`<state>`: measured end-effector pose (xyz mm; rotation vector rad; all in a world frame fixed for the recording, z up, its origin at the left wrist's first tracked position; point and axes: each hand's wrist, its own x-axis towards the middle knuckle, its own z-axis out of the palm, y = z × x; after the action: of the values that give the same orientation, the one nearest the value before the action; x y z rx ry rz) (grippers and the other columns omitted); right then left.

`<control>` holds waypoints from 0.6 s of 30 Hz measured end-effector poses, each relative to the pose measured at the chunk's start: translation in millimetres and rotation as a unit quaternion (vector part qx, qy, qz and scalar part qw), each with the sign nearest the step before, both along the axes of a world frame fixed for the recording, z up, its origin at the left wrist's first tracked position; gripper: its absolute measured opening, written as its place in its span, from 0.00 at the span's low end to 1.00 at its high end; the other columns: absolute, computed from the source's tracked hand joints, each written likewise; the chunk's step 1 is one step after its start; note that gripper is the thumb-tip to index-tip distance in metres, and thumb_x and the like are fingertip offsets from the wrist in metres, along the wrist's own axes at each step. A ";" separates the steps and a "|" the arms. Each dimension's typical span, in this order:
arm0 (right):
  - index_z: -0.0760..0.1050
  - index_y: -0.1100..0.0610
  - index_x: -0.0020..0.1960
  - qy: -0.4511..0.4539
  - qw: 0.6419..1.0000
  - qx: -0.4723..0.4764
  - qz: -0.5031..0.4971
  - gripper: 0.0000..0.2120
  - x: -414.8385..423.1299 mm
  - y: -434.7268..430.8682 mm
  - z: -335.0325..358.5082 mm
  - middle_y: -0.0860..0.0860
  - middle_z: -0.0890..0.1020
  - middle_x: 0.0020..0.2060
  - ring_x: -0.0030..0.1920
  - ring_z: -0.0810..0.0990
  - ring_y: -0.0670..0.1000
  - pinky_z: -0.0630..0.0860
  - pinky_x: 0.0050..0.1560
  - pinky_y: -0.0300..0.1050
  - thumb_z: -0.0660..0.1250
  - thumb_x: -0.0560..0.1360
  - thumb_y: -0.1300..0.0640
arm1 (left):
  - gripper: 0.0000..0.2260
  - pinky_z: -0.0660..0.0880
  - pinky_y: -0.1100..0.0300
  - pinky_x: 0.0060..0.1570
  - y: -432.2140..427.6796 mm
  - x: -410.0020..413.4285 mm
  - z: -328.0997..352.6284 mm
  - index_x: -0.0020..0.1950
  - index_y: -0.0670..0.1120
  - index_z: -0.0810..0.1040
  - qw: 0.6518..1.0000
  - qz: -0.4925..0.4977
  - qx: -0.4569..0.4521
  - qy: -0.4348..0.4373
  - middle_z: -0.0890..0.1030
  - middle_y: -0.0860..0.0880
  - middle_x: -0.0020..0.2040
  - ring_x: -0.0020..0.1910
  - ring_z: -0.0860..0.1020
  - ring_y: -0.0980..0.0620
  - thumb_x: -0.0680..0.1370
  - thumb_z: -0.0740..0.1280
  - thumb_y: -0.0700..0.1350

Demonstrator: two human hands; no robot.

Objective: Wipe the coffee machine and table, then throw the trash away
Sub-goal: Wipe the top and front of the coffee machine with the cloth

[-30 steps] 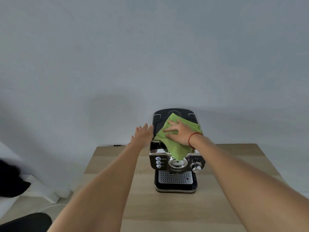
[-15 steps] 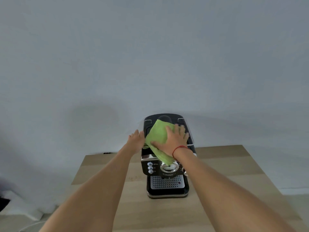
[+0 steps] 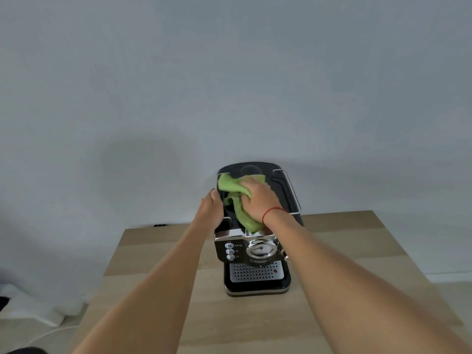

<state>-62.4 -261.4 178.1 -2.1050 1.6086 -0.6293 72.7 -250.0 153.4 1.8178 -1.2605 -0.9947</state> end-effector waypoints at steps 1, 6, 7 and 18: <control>0.73 0.51 0.66 -0.016 0.999 0.009 0.026 0.19 -2.1 3.9 1.5 0.51 0.75 0.64 0.58 0.76 0.55 0.71 0.59 0.46 0.57 0.77 0.61 | 0.18 0.66 0.46 0.63 0.3 -0.1 0.1 0.52 0.42 0.72 1.000 0.000 -0.001 0.005 0.75 0.41 0.50 0.59 0.72 0.40 0.82 0.44 0.47; 0.71 0.50 0.68 -0.107 0.993 0.001 -0.057 0.26 -39.0 9.4 20.8 0.49 0.75 0.61 0.49 0.76 0.45 0.70 0.56 0.34 0.54 0.75 0.70 | 0.16 0.65 0.53 0.49 5.8 -3.6 4.1 0.40 0.45 0.65 1.000 0.017 0.001 -0.005 0.69 0.45 0.39 0.45 0.69 0.45 0.82 0.44 0.47; 0.72 0.51 0.66 -0.067 0.995 -0.010 -0.079 0.27 -44.4 3.8 18.2 0.52 0.73 0.63 0.60 0.73 0.50 0.66 0.63 0.39 0.53 0.74 0.71 | 0.16 0.65 0.53 0.49 8.6 -4.7 6.0 0.40 0.46 0.65 1.000 0.021 0.004 -0.007 0.68 0.47 0.38 0.45 0.69 0.45 0.82 0.44 0.47; 0.67 0.48 0.71 -0.046 0.977 0.159 0.132 0.32 -12.6 13.2 44.1 0.47 0.72 0.69 0.59 0.78 0.52 0.76 0.53 0.42 0.54 0.72 0.72 | 0.25 0.49 0.45 0.75 18.1 8.1 16.8 0.78 0.42 0.52 0.997 0.074 0.021 0.012 0.53 0.44 0.79 0.77 0.51 0.42 0.83 0.44 0.52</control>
<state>-75.0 -248.2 222.1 -1.9718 1.2539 -0.3473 80.8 -231.9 170.2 1.8968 -1.0798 -0.9641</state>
